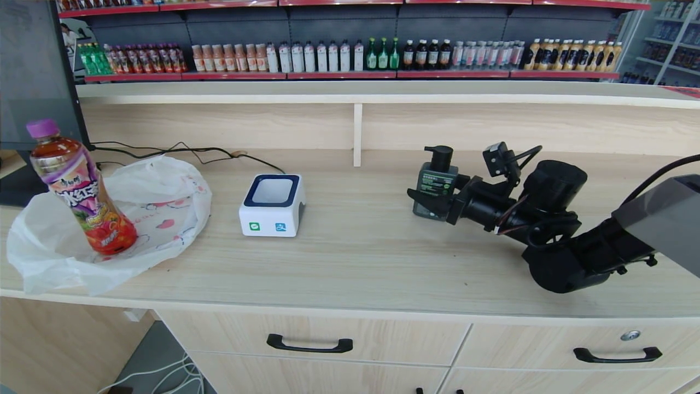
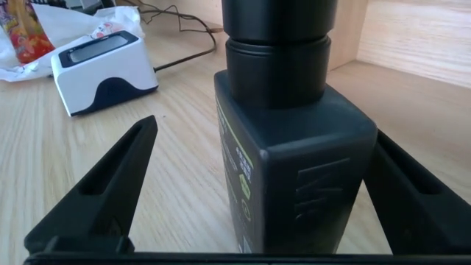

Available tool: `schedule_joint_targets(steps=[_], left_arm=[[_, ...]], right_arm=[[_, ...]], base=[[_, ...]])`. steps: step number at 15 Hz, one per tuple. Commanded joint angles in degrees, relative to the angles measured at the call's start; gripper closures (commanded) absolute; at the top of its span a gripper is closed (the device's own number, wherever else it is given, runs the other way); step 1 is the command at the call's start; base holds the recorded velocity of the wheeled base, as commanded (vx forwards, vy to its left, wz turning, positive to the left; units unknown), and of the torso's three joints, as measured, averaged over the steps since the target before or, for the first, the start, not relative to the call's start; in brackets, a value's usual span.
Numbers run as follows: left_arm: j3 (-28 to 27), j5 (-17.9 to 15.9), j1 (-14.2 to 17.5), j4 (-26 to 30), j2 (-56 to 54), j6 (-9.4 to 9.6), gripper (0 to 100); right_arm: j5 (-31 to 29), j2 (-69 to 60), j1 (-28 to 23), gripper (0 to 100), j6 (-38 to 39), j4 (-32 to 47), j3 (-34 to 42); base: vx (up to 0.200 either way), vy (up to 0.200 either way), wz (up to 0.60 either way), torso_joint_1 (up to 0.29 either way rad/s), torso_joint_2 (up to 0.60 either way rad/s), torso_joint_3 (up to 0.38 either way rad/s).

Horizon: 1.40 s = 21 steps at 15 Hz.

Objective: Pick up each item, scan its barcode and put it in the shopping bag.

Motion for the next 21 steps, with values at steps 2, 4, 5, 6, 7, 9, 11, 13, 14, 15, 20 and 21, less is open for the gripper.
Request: schedule_joint_targets(steps=[2, 4, 5, 6, 7, 9, 11, 13, 14, 15, 20, 21], left_arm=[[0.00, 0.00, 0.07, -0.02, -0.02, 0.00, 0], [0.00, 0.00, -0.02, -0.02, -0.02, 0.00, 0], [0.00, 0.00, -0.02, -0.02, -0.02, 0.00, 0], [0.00, 0.00, -0.02, -0.02, -0.02, 0.00, 0], [0.00, 0.00, -0.02, -0.02, -0.02, 0.00, 0], [0.00, 0.00, -0.02, -0.02, -0.02, 0.00, 0], [0.00, 0.00, -0.02, -0.02, -0.02, 0.09, 0], [0.00, 0.00, 0.07, -0.02, -0.02, 0.09, 0], [0.00, 0.00, -0.02, -0.02, -0.02, 0.09, 0], [0.00, 0.00, -0.02, -0.02, -0.02, 0.09, 0], [0.00, 0.00, -0.02, -0.02, -0.02, 0.09, 0], [0.00, 0.00, -0.02, -0.02, -0.02, 0.09, 0]], right_arm=[[0.03, 1.64, 0.31, 0, -0.10, 0.23, -1.83], [0.03, 1.73, 0.49, 0, -0.01, 1.11, -2.09], [0.03, 1.73, 0.49, 0, -0.01, 1.11, -2.18], [0.03, 1.73, 0.49, 0, -0.01, 1.11, -2.18], [0.03, 1.73, 0.49, 0, -0.01, 1.11, -2.09], [0.03, 1.64, 0.49, 0, -0.01, 1.11, -2.09], [0.03, 1.64, 0.40, 0, -0.10, 1.11, -2.09], [0.03, 1.64, 0.49, 100, -0.18, 1.11, -2.18], [0.12, 1.64, 0.40, 100, -0.18, 1.11, -2.18], [0.12, 1.64, 0.40, 100, -0.18, 1.02, -2.18], [0.12, 1.03, 0.40, 100, -0.18, 1.02, -2.71], [0.20, 0.41, 0.49, 100, -0.18, 1.11, -2.71]], base=[[0.000, 0.000, 0.00, 0.000, 0.00, 0.000], [0.000, 0.000, 0.00, 0.000, 0.00, 0.000], [0.000, 0.000, 0.00, 0.000, 0.00, 0.000], [0.000, 0.000, 0.00, 0.000, 0.00, 0.000], [0.000, 0.000, 0.00, 0.000, 0.00, 0.000], [0.000, 0.000, 0.00, 0.000, 0.00, 0.000], [0.000, 0.000, 0.00, 0.000, 0.00, 0.000], [0.000, 0.000, 0.00, 0.000, 0.00, 0.000], [0.000, 0.000, 0.00, 0.000, 0.00, 0.000], [0.000, 0.000, 0.00, 0.000, 0.00, 0.000], [0.000, 0.000, 0.00, 0.000, 0.00, 0.000], [0.000, 0.000, 0.00, 0.000, 0.00, 0.000]])
